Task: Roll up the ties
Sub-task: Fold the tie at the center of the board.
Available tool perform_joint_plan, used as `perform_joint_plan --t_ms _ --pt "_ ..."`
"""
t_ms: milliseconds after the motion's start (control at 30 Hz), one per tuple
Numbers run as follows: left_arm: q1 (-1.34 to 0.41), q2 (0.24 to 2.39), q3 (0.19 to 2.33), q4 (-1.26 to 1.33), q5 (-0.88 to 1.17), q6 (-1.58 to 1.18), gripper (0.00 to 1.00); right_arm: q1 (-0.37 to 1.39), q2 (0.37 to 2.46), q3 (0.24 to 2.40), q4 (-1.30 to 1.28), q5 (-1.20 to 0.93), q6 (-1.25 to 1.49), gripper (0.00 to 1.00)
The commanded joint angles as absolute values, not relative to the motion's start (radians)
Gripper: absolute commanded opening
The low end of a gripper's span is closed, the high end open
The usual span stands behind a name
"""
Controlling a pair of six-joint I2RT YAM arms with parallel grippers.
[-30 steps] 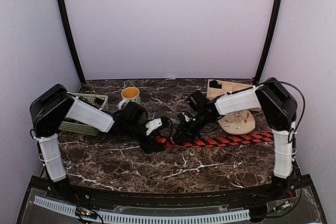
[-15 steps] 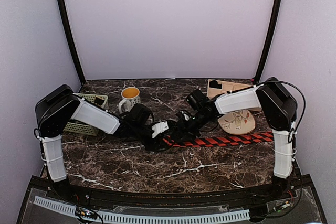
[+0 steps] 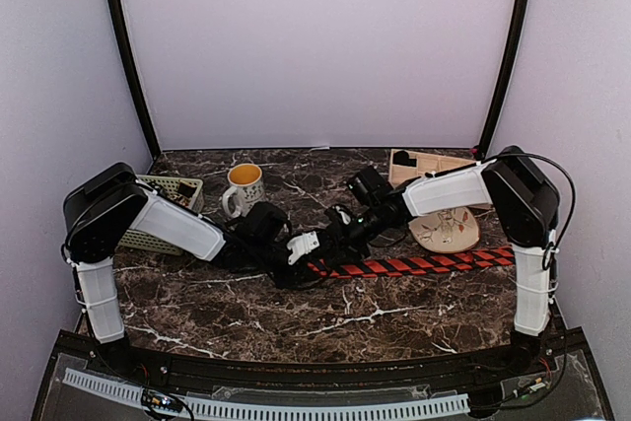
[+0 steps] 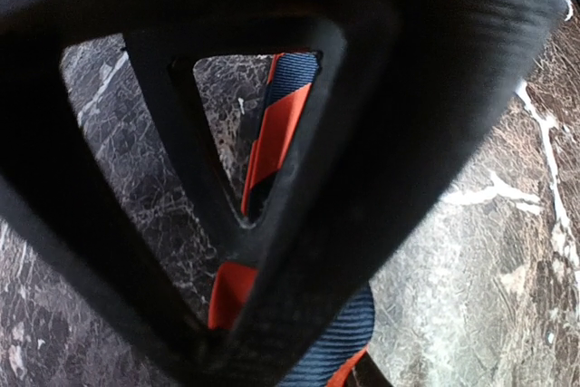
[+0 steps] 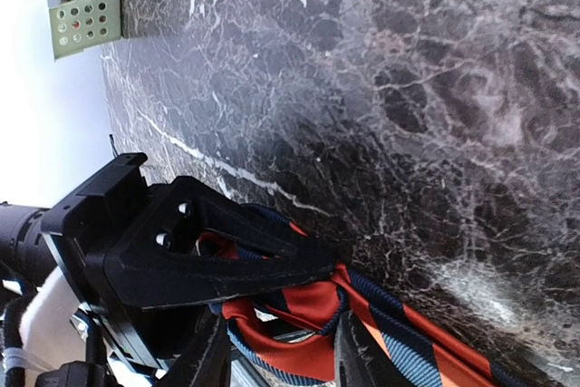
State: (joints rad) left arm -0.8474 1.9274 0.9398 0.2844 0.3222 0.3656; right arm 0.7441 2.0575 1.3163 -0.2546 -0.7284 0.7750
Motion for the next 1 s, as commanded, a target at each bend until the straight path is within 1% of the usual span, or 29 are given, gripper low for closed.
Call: perform_joint_plan --t_ms 0,67,100,133,200,300,367,433,533,633,733,967 --pt "-0.853 1.907 0.885 0.184 0.323 0.352 0.31 0.758 2.066 1.324 -0.286 -0.726 0.741 0.39" --pt "-0.853 1.907 0.879 0.187 0.335 0.345 0.31 0.759 2.055 1.305 -0.267 -0.730 0.745 0.47" --pt "-0.853 1.908 0.877 0.189 0.339 0.341 0.31 0.759 2.052 1.300 -0.256 -0.730 0.745 0.48" --pt "-0.853 1.908 0.874 0.193 0.342 0.336 0.31 0.759 2.051 1.299 -0.256 -0.730 0.744 0.47" --pt "-0.853 1.908 0.872 0.199 0.344 0.330 0.31 0.759 2.053 1.302 -0.261 -0.726 0.739 0.40" --pt "-0.852 1.904 0.870 0.201 0.338 0.327 0.32 0.758 2.063 1.311 -0.275 -0.702 0.725 0.23" --pt "-0.843 1.895 0.866 0.213 0.337 0.309 0.36 0.758 2.074 1.316 -0.286 -0.697 0.714 0.10" --pt "-0.827 1.878 0.857 0.226 0.361 0.289 0.44 0.758 2.078 1.314 -0.299 -0.683 0.697 0.01" --pt "-0.803 1.827 0.817 0.264 0.418 0.275 0.56 0.757 2.079 1.304 -0.321 -0.653 0.669 0.00" --pt "-0.793 1.772 0.766 0.303 0.427 0.294 0.64 0.756 2.084 1.295 -0.325 -0.636 0.650 0.00" --pt "-0.775 1.750 0.729 0.319 0.435 0.298 0.65 0.756 2.089 1.289 -0.333 -0.616 0.632 0.00" --pt "-0.769 1.766 0.707 0.349 0.442 0.300 0.65 0.755 2.085 1.279 -0.368 -0.553 0.581 0.00"
